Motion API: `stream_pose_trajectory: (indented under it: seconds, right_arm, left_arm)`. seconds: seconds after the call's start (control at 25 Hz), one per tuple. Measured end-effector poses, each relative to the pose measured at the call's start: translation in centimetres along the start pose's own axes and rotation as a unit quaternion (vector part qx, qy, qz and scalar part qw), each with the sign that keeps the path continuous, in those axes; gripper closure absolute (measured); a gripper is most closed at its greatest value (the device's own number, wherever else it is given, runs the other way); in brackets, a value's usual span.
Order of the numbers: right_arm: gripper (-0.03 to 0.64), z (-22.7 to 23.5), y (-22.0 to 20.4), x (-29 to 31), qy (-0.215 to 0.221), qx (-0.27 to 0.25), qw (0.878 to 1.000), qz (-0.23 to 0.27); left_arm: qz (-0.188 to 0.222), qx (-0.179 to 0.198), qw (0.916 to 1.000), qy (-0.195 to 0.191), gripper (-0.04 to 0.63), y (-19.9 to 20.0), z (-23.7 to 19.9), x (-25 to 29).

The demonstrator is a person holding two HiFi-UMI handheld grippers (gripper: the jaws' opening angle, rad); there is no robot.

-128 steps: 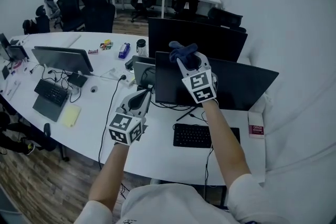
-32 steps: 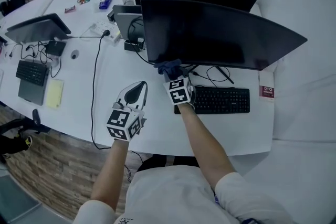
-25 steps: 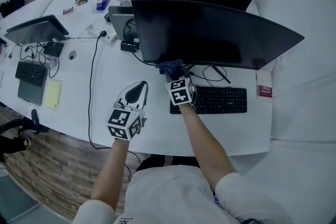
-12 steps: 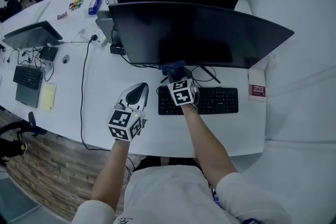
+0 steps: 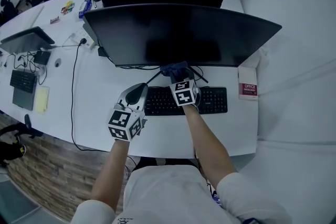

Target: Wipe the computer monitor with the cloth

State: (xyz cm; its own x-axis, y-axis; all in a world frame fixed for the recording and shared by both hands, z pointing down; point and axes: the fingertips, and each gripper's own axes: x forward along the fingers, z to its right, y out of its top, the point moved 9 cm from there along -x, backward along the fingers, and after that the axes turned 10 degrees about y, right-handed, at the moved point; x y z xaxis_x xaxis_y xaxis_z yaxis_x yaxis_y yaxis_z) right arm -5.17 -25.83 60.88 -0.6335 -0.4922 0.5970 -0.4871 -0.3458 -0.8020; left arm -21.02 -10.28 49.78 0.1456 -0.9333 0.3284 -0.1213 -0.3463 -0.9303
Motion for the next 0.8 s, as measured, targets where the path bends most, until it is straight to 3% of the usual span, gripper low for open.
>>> stream_pose_trajectory:
  seconds: [0.8]
  right_arm:
    - [0.465, 9.5, -4.6, -5.6, -0.034, 0.022, 0.999, 0.006]
  left_arm:
    - [-0.003, 0.011, 0.9996, -0.026, 0.591, 0.0, 9.6, 4.7]
